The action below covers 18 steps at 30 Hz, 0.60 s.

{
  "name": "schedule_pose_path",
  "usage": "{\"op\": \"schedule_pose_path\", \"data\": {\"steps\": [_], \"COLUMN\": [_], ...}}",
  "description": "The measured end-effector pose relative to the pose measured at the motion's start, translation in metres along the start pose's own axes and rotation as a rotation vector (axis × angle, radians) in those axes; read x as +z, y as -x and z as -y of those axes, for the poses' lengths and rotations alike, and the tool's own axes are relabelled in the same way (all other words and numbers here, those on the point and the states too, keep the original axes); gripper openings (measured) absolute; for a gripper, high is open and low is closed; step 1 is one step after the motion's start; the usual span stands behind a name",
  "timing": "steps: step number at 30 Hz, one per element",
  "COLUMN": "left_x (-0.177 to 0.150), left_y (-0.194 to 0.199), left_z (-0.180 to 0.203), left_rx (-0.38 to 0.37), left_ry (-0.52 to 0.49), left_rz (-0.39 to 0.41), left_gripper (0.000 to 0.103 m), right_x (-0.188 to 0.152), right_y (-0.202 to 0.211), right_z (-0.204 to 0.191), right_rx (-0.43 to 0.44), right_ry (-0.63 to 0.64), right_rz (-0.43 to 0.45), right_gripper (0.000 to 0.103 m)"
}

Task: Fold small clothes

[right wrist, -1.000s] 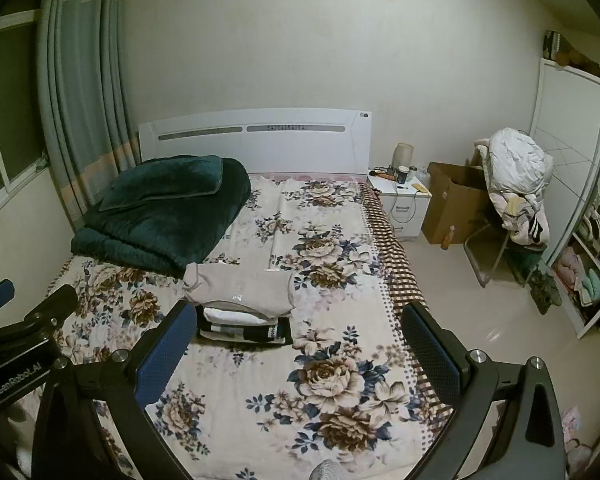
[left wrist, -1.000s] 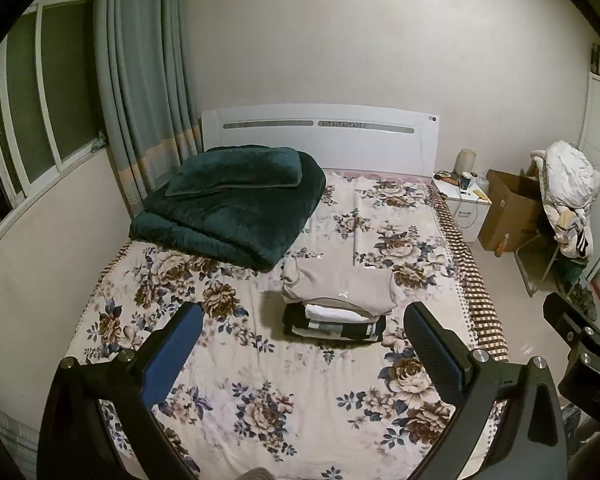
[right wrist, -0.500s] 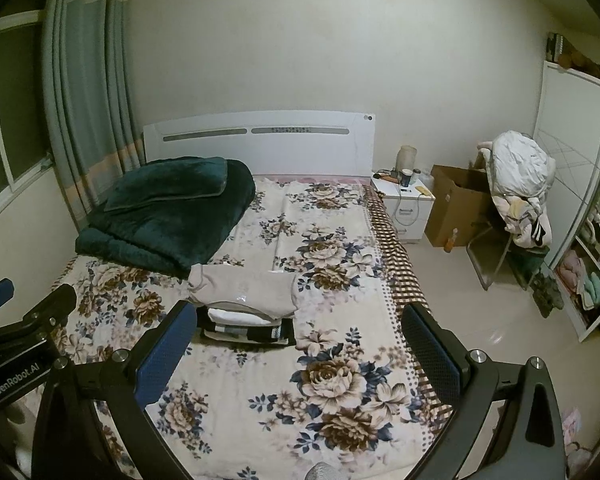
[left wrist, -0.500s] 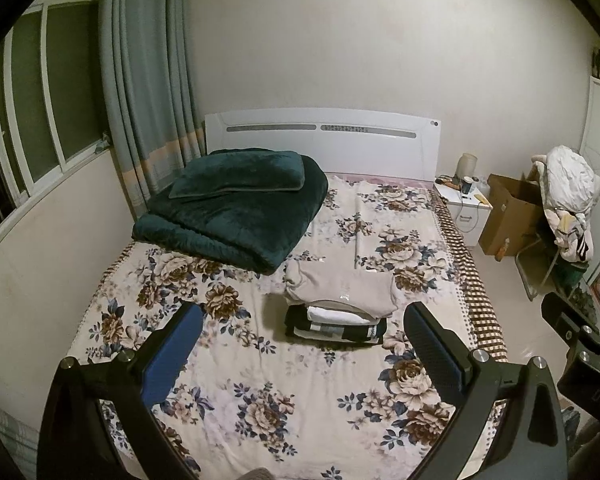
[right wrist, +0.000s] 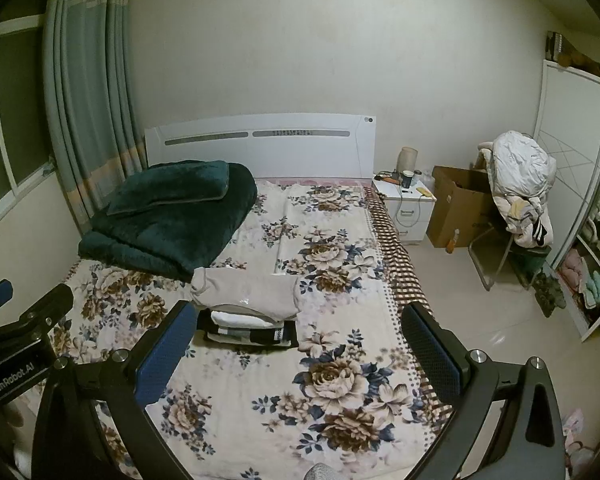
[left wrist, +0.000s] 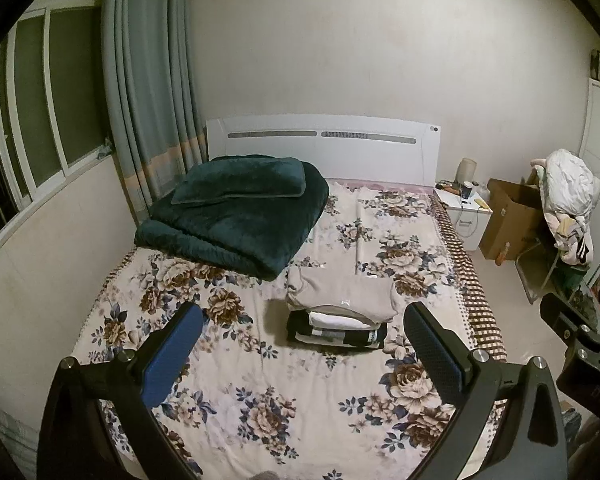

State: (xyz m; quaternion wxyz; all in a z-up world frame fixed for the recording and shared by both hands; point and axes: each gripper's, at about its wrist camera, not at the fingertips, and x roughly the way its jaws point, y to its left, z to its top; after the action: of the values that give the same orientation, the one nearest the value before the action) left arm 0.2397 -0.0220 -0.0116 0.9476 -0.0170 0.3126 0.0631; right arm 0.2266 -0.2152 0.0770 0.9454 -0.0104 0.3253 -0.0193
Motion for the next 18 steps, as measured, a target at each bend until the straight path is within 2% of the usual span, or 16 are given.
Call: {"op": "schedule_pose_path", "data": {"steps": [18], "left_x": [-0.0061], "left_y": [0.0067], "left_z": [-0.0043], "left_rx": [0.019], "left_ry": [0.010], "left_rz": [0.013], "left_gripper": [0.103], "right_x": [-0.0011], "right_y": [0.0033], "right_z": [-0.0026], "right_rx": [-0.001], "right_ry": [-0.008], "right_rz": [0.001], "right_gripper": [0.103]}}
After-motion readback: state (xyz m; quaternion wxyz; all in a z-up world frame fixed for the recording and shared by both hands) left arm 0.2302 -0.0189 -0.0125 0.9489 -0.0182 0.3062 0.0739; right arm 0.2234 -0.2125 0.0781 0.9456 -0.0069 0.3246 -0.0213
